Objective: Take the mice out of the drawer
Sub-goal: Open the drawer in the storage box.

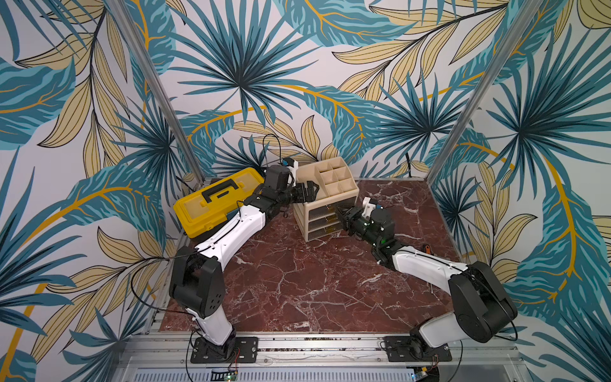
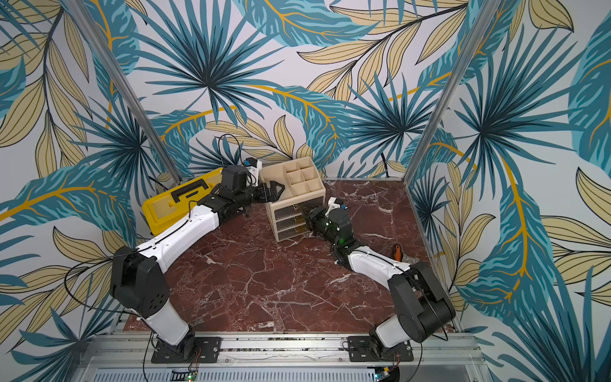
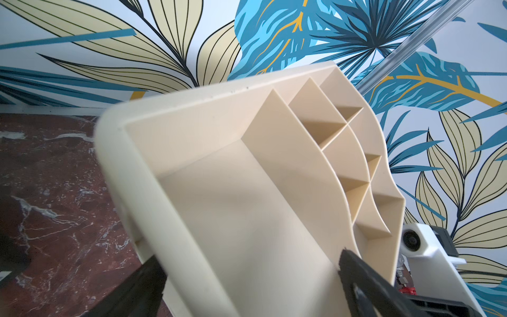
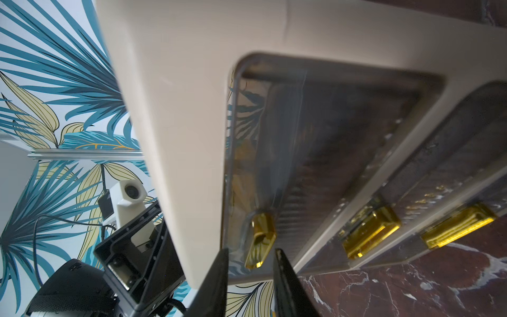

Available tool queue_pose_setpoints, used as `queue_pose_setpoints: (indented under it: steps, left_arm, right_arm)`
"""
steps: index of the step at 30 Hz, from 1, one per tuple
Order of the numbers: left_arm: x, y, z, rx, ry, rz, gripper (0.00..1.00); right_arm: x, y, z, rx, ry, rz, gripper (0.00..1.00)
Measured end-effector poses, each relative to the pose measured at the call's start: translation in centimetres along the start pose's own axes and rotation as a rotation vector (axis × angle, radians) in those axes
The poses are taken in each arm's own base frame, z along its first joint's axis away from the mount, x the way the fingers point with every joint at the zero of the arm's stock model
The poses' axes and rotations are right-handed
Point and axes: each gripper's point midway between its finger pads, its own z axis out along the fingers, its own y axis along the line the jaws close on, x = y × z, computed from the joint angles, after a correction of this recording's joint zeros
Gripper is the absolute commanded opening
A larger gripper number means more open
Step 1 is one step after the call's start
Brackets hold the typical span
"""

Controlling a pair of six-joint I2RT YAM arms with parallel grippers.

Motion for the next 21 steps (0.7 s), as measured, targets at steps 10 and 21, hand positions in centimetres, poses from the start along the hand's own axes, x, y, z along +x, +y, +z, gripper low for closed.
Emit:
queue_pose_setpoints:
  steps: [10, 21]
  left_arm:
    - [0.02, -0.03, 0.01, 0.0, 0.0, 0.0, 1.0]
    - [0.06, -0.07, 0.02, 0.001, 0.001, -0.001, 1.0]
  right_arm:
    - [0.45, -0.8, 0.72, 0.008, -0.014, 0.037, 0.27]
    - [0.3, -0.58, 1.07, -0.015, -0.043, 0.055, 0.25]
